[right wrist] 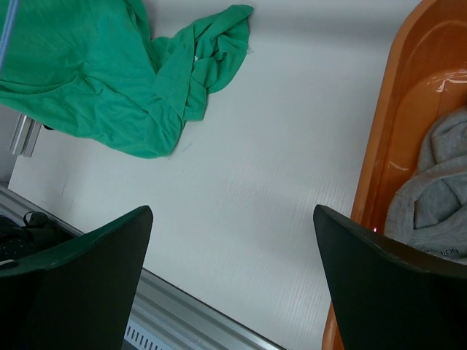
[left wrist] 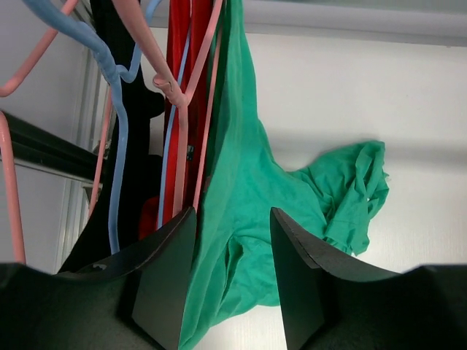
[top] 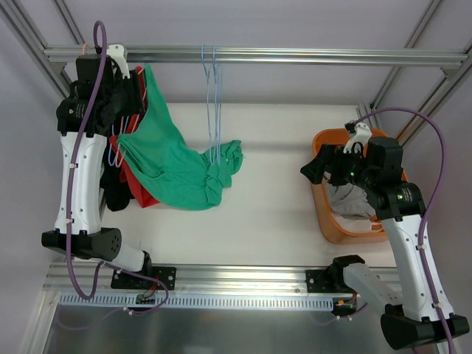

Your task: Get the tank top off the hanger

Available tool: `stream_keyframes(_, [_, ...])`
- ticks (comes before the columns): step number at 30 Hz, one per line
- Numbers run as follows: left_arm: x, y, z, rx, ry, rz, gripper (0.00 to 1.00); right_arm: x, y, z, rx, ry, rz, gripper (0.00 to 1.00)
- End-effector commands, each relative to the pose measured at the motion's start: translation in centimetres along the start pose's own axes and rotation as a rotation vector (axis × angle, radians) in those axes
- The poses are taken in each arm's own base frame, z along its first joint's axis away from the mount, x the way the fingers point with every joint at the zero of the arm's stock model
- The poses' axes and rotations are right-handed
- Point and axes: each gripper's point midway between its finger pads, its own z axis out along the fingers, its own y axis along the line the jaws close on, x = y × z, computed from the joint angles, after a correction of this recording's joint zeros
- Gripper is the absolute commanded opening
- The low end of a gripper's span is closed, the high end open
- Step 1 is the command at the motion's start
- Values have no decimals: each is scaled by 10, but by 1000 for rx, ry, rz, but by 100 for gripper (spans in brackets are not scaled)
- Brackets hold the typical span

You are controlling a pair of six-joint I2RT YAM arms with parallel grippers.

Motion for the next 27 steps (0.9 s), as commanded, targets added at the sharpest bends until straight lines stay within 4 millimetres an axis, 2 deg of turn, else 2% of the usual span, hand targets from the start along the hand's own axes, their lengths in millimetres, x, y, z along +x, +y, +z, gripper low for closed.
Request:
stream_keyframes(1, [-7,5,-5,-4,-20,26,46,-10,15,-2,-58,-47,-22,98])
stream_keyframes(5, [-9,-14,-13,106,-30,30,54,-11,16,2,-62,-43,-24,98])
stream_keyframes(8, [-14,-22,-26,156,-60,32,55,-10,16,6,-64,-33,-22,98])
stream_keyframes(9, [-17,-21,-34,151,-79,33,56,-10,18,7,-71,-31,-26,98])
stream_keyframes(12, [-24,-7,-42,74,-115,36,59,-10,21,11,-79,-23,-29,98])
stream_keyframes(14, [-24,0,-40,36,-113,37,60,-10,23,11,-84,-23,-33,98])
stream_keyframes(23, [-5,10,-5,-23,-21,37,60,-16,32,9,-109,-24,-52,98])
stream_keyframes(27, [0,9,9,-20,12,38,52,-15,35,7,-118,-25,-54,98])
